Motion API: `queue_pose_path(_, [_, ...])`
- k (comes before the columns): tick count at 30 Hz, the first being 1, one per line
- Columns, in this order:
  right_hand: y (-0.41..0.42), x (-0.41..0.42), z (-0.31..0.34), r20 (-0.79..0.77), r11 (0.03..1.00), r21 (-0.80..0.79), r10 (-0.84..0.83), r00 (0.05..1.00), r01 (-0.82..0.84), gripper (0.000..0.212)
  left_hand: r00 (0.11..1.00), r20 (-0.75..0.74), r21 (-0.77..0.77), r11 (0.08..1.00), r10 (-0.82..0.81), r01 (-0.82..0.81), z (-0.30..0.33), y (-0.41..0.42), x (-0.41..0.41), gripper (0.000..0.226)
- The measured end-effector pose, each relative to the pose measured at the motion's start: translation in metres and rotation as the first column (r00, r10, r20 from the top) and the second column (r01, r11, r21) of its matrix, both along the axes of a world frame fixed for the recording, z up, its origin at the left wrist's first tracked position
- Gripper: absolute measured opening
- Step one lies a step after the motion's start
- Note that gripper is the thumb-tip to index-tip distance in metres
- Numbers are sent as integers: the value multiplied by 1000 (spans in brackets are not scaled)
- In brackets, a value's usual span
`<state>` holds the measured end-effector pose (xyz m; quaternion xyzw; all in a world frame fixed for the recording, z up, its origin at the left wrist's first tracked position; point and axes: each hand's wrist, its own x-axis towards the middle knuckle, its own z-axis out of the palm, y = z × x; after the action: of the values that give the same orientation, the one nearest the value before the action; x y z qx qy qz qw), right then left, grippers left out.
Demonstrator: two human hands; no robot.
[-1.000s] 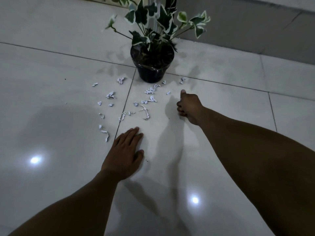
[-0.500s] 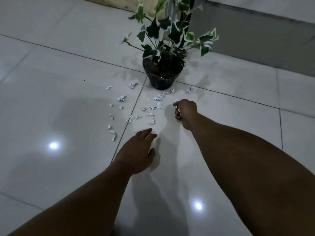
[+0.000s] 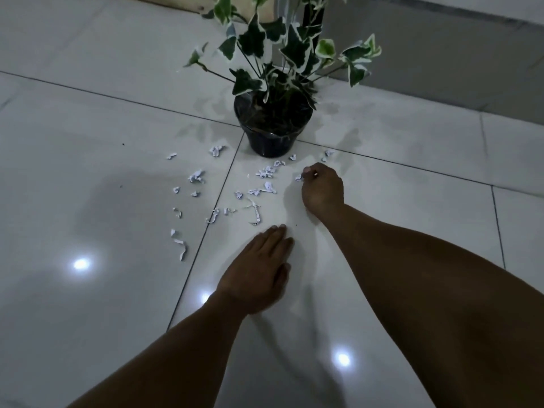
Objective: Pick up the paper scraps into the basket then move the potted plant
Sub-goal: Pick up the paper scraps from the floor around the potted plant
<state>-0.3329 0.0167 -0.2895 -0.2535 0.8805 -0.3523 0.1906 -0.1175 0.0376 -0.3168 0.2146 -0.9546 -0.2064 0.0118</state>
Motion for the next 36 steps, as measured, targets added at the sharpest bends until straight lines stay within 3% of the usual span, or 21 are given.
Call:
queue_pose_path(6, [-6, 3, -14, -128, 995, 32, 94, 987, -90, 21, 998, -24, -27, 998, 52, -53, -16, 9, 2, 57])
queue_pose_path(12, [-4, 3, -24, -246, 960, 200, 241, 939, -194, 12, 997, -29, -10, 998, 69, -69, -16, 8, 3, 57])
queue_pose_path(15, [-5, 3, -23, -237, 975, 155, 191, 953, -157, 18, 996, -37, 6, 997, 77, -77, -15, 8, 2, 57])
queue_pose_path(18, [-8, 6, -14, -80, 1000, -23, 18, 997, -20, 23, 996, -44, 17, 997, 78, -78, -13, 8, 2, 56])
queue_pose_path(20, [-12, 7, -8, 229, 977, -160, -104, 968, 143, 29, 995, -45, 24, 996, 84, -83, -12, 8, 1, 56])
queue_pose_path(21, [-14, 8, -4, 460, 941, -207, -148, 875, 268, 33, 995, -45, 28, 996, 89, -88, -11, 8, 1, 56])
queue_pose_path(22, [-16, 9, 0, 673, 901, -214, -145, 725, 378, 36, 995, -46, 30, 995, 93, -91, -11, 8, 1, 56])
queue_pose_path(24, [-14, 9, 3, 881, 853, -200, -59, 470, 482, 39, 994, -48, 30, 995, 98, -97, -11, 8, 1, 56])
queue_pose_path(27, [-11, 7, 0, 937, 833, -253, 85, 339, 492, 32, 994, -57, 36, 995, 97, -95, -10, 8, 0, 56])
queue_pose_path(32, [-2, 4, 6, 923, 804, -352, 213, 321, 479, 21, 993, -47, 28, 994, 105, -104, -10, 9, 1, 57])
queue_pose_path(36, [1, 2, 7, 918, 798, -366, 225, 326, 480, 28, 993, -48, 35, 994, 104, -102, -10, 9, 0, 57])
